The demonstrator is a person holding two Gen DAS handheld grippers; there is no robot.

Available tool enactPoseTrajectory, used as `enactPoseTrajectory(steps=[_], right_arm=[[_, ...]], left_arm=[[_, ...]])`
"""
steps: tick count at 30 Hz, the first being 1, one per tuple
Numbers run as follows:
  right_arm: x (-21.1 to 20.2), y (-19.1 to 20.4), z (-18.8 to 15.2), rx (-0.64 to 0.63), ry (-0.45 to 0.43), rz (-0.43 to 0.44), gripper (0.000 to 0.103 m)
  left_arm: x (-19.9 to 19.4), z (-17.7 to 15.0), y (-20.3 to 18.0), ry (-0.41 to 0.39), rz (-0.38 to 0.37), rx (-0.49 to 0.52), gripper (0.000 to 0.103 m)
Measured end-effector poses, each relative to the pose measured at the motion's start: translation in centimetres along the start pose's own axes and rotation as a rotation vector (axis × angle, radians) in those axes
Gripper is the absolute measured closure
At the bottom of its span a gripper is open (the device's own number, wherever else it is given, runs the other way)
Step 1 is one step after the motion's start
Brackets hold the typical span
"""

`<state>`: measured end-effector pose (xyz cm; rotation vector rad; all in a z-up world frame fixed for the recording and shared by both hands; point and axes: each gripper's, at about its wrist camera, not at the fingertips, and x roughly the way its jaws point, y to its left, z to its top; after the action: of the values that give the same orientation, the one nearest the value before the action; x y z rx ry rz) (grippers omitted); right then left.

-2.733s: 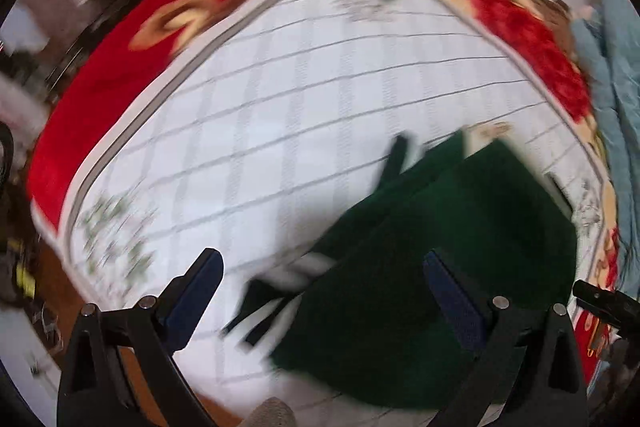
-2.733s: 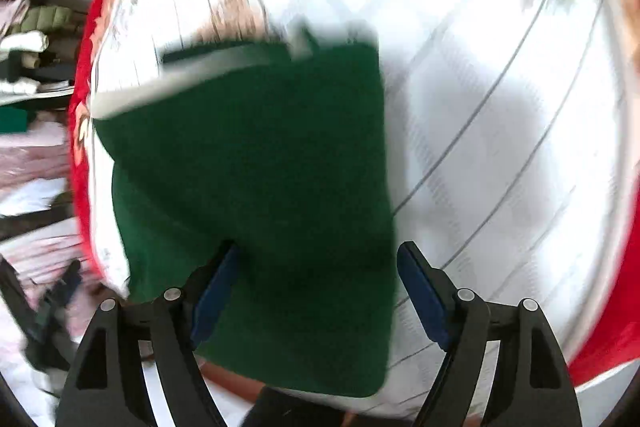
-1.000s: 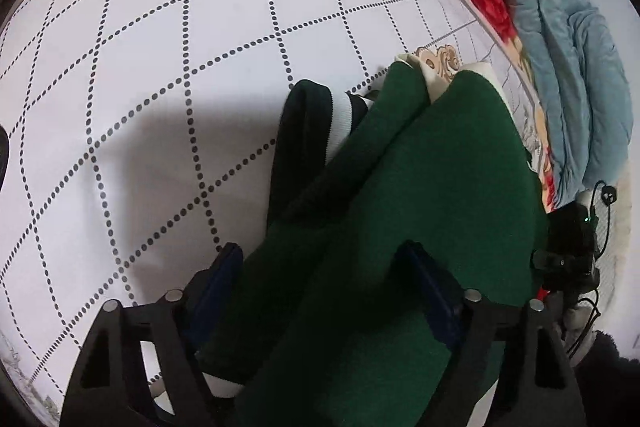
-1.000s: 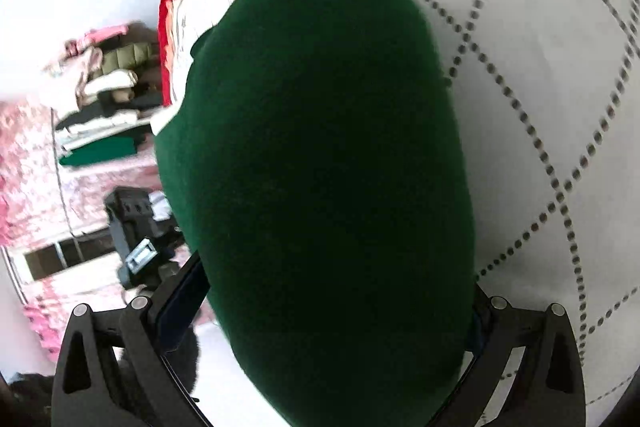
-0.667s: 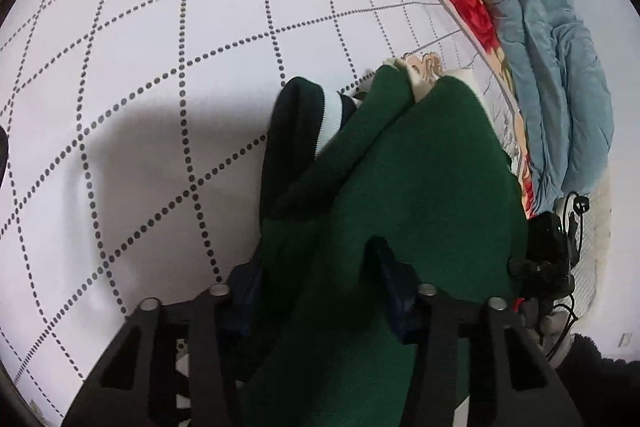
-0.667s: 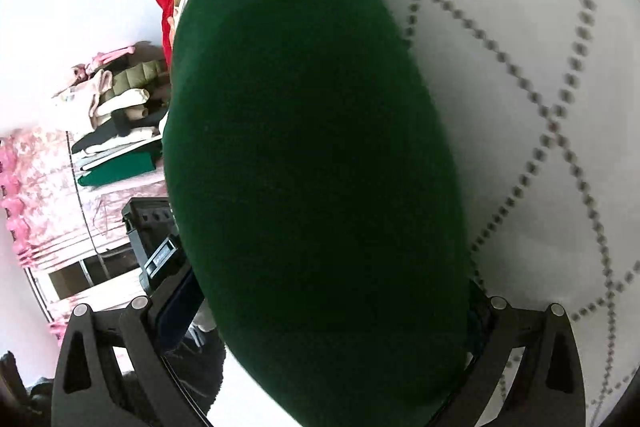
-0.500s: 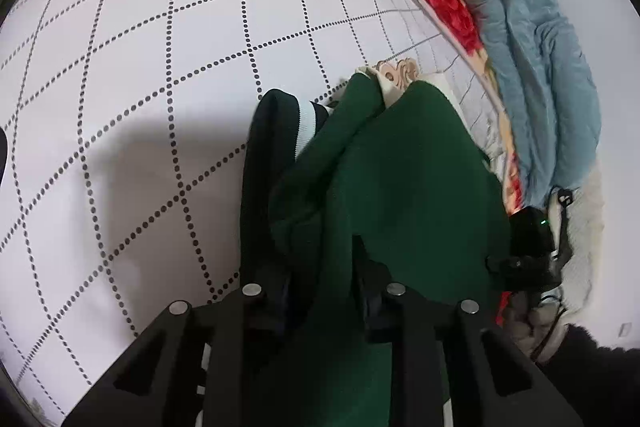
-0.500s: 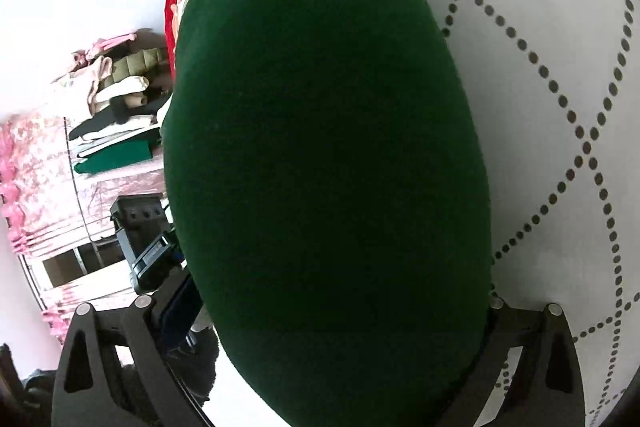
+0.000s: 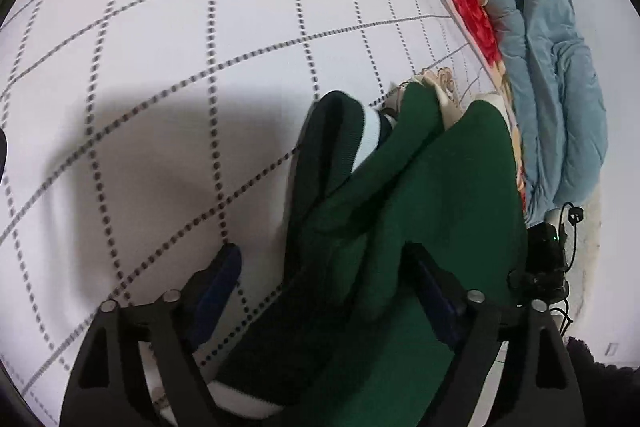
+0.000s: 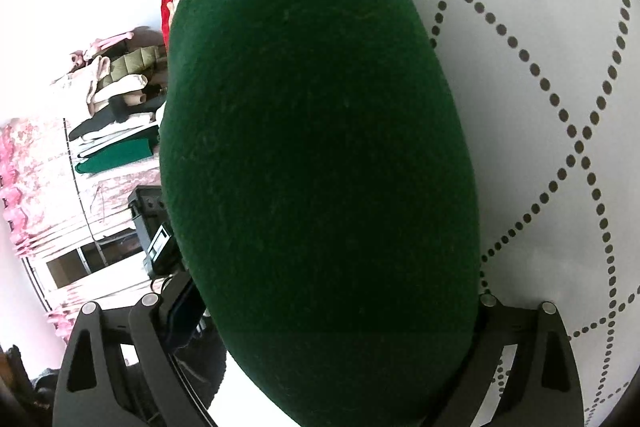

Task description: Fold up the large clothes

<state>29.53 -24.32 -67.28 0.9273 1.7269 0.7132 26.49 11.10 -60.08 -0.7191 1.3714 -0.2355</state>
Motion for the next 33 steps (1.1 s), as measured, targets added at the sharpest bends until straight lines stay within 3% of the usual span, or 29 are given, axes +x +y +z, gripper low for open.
enactPoseTrajectory(steps=[11, 14, 15, 16, 19, 24, 27, 28, 29, 31, 33], right_arm=[[1.5, 1.5, 1.0, -0.006, 0.048, -0.009, 0.005], [1.8, 1.7, 1.1, -0.003, 0.043, -0.006, 0.005], [1.8, 1.7, 1.0, -0.004, 0.041, -0.005, 0.005], [1.9, 1.9, 1.0, -0.005, 0.036, -0.003, 0.005], [2.0, 2.5, 0.8, -0.022, 0.025, -0.007, 0.005], [2.5, 3.1, 0.5, -0.047, -0.008, -0.015, 0.004], [3.3, 4.2, 0.7, -0.065, -0.029, -0.061, 0.001], [3.4, 4.7, 0.6, -0.067, -0.051, -0.078, 0.004], [3.2, 5.2, 0.3, -0.061, -0.083, -0.09, 0.022], [2.7, 6.4, -0.1, -0.06, -0.098, -0.05, 0.042], [2.3, 7.9, -0.6, -0.063, -0.117, -0.016, 0.047]], left_arm=[[1.4, 1.6, -1.8, 0.01, -0.084, 0.045, 0.016], [1.2, 1.6, -2.4, -0.008, -0.1, 0.052, 0.043], [0.8, 1.5, -2.7, -0.028, -0.09, 0.072, 0.06], [0.4, 1.4, -2.9, -0.039, -0.091, 0.078, 0.068], [-0.4, 1.1, -3.9, -0.064, -0.059, 0.112, 0.073], [0.6, 1.8, -2.6, -0.039, -0.092, 0.074, 0.072], [0.5, 2.2, -3.0, -0.042, -0.064, 0.096, 0.072], [0.2, 2.1, -3.3, -0.052, -0.052, 0.105, 0.073], [-0.5, 2.1, -4.0, -0.072, -0.03, 0.122, 0.073], [-1.6, 2.4, -4.7, -0.09, -0.033, 0.125, 0.077], [-2.6, 2.6, -5.5, -0.104, -0.023, 0.138, 0.078]])
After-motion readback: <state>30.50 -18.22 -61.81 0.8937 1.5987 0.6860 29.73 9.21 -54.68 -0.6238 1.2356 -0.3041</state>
